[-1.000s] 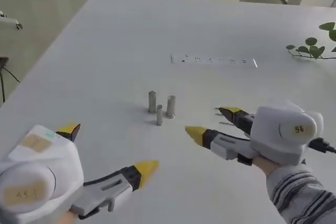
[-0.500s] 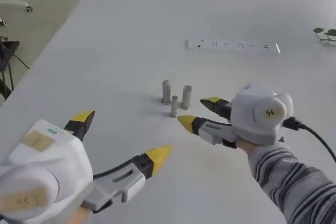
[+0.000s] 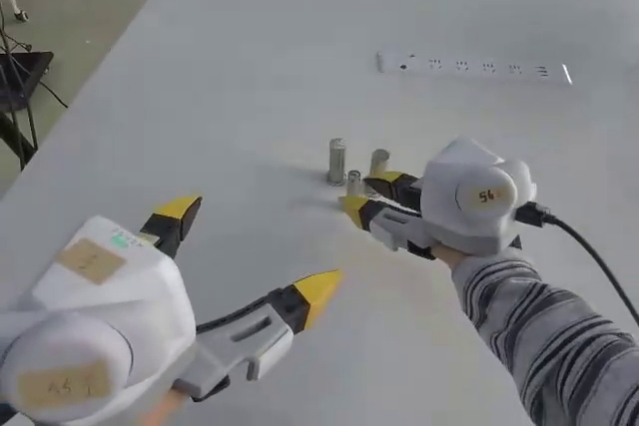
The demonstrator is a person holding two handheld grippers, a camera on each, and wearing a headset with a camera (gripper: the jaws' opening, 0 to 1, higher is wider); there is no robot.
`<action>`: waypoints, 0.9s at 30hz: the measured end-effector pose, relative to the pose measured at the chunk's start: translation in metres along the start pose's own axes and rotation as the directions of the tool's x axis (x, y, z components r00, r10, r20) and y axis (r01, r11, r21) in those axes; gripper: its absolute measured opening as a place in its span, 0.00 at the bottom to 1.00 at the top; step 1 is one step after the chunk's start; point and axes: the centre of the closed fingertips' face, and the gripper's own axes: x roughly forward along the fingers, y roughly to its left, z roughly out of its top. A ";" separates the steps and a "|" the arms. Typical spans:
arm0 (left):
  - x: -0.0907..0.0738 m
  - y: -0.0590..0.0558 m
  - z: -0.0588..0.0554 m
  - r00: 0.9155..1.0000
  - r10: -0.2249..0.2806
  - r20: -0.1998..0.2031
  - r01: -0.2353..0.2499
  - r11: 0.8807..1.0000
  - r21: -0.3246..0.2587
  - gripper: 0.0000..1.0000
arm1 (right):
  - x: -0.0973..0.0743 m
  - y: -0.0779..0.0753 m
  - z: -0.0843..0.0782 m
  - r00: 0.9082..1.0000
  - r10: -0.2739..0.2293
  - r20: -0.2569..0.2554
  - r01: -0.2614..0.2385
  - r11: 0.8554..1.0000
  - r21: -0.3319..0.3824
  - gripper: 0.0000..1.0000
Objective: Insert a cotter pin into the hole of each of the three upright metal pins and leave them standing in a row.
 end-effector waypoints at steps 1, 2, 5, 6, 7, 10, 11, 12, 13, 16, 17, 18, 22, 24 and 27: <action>0.000 0.000 0.001 1.000 -0.002 0.006 0.002 1.000 -0.003 0.80 | 0.002 0.000 -0.001 1.000 0.001 0.000 -0.001 1.000 0.003 0.17; 0.000 0.000 0.002 1.000 -0.003 0.015 0.004 1.000 -0.009 0.80 | 0.004 0.000 -0.002 1.000 -0.006 -0.004 0.006 1.000 0.002 0.16; 0.000 0.001 0.004 0.999 -0.003 0.032 0.003 1.000 -0.015 0.79 | 0.009 0.000 -0.005 1.000 -0.014 -0.016 0.014 1.000 0.017 0.12; 0.000 0.003 0.002 1.000 0.002 0.026 -0.002 1.000 -0.009 0.79 | 0.010 0.001 -0.005 1.000 -0.013 -0.014 0.013 1.000 0.011 0.10; 0.000 0.003 0.000 1.000 0.002 0.016 -0.002 1.000 -0.001 0.79 | 0.010 0.001 -0.005 1.000 -0.020 -0.016 0.020 1.000 0.001 0.08; -0.001 0.005 -0.004 1.000 0.002 -0.003 -0.002 1.000 0.006 0.78 | 0.010 0.000 -0.005 0.999 -0.031 -0.019 0.031 0.999 -0.023 0.05; -0.001 0.005 -0.004 1.000 0.002 -0.003 -0.002 1.000 0.007 0.78 | 0.010 0.000 -0.004 0.999 -0.034 -0.017 0.033 0.999 -0.013 0.05; -0.002 0.006 -0.004 1.000 0.003 -0.004 -0.003 1.000 0.007 0.78 | 0.010 0.000 -0.004 0.999 -0.037 -0.016 0.037 0.999 -0.010 0.05; -0.003 0.006 -0.005 1.000 0.004 -0.004 -0.004 1.000 0.006 0.78 | 0.010 0.000 -0.004 0.999 -0.041 -0.017 0.041 0.999 0.002 0.05; -0.003 0.006 -0.005 1.000 0.003 -0.006 -0.003 1.000 0.003 0.78 | 0.009 0.002 -0.004 0.998 -0.058 -0.026 0.057 0.998 -0.013 0.04; -0.004 0.006 -0.006 1.000 0.002 -0.011 -0.002 1.000 0.001 0.78 | 0.009 0.002 -0.004 0.998 -0.060 -0.028 0.059 0.998 -0.009 0.04; -0.004 0.006 -0.007 1.000 0.002 -0.014 -0.002 1.000 -0.001 0.78 | 0.009 0.003 -0.004 0.998 -0.061 -0.032 0.062 0.998 0.012 0.04; -0.005 0.005 -0.007 1.000 0.000 -0.020 0.000 1.000 -0.011 0.78 | 0.006 0.005 -0.004 0.996 -0.071 -0.045 0.072 0.997 0.012 0.04; -0.005 0.004 -0.007 1.000 -0.003 -0.026 0.003 1.000 -0.006 0.78 | 0.002 0.006 -0.002 0.997 -0.074 -0.035 0.075 0.997 0.020 0.04; -0.006 0.002 -0.005 1.000 -0.007 -0.024 0.007 1.000 0.007 0.78 | -0.006 0.004 -0.001 0.994 -0.103 -0.028 0.103 0.995 0.014 0.04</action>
